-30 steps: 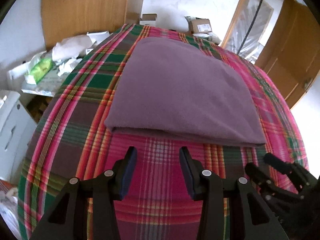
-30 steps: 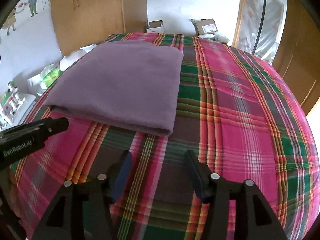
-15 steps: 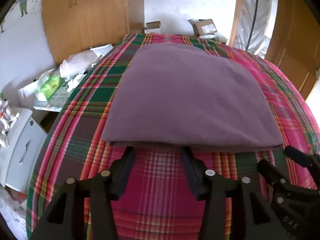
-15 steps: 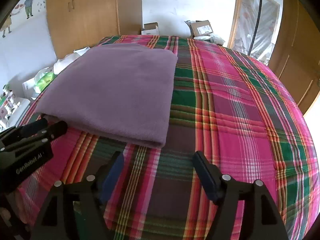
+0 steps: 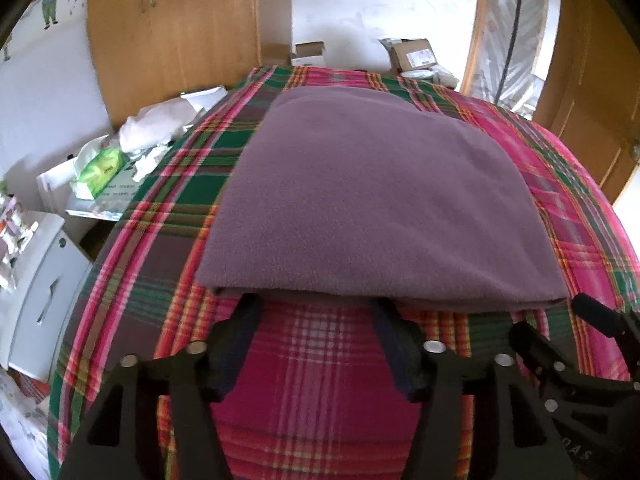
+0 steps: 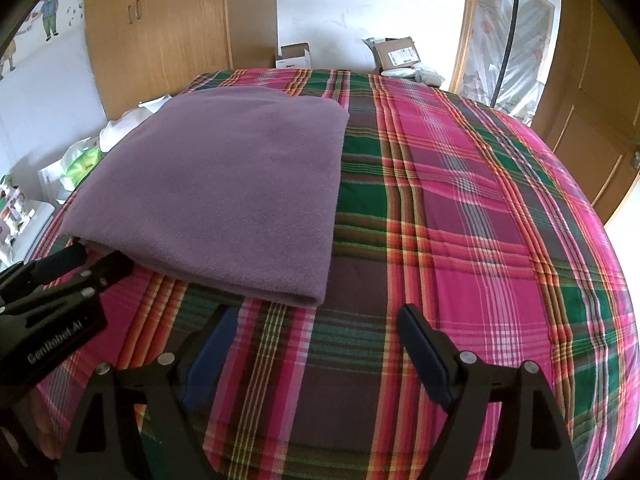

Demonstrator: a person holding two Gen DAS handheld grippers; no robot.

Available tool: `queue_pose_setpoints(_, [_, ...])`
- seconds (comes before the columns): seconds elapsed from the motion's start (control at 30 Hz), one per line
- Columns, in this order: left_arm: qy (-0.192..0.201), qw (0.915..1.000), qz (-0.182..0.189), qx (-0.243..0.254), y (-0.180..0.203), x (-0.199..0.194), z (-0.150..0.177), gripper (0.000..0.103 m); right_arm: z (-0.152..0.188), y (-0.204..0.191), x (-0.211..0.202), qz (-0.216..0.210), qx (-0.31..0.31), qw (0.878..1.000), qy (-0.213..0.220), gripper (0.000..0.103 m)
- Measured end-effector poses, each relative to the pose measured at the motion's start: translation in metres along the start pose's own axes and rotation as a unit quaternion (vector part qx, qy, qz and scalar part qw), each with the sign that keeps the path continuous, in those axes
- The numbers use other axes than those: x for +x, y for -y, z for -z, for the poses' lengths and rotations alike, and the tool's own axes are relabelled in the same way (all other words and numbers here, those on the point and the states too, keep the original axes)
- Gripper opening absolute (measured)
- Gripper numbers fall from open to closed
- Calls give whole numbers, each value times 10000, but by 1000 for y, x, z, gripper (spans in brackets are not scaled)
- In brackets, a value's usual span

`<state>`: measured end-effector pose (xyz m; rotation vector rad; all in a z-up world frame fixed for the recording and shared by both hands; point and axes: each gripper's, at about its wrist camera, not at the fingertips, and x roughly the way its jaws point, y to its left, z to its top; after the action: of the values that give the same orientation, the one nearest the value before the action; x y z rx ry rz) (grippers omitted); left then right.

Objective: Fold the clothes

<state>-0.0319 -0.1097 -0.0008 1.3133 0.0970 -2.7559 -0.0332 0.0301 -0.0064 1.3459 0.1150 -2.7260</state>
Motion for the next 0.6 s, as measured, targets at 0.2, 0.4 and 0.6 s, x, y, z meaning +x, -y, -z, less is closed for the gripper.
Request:
queue_pose_setpoints(0.2, [-12, 10000, -58, -37, 4, 1, 0, 72, -2, 3, 3, -26, -35, 10000, -29, 88])
queue_pose_setpoints(0.4, [-12, 9999, -81, -90, 5, 1, 1, 72, -1, 5, 3, 5, -9, 10000, -29, 88])
queue_pose_setpoints(0.6, [-11, 9999, -81, -77, 5, 0, 1, 72, -1, 6, 3, 19, -1, 10000, -32, 89])
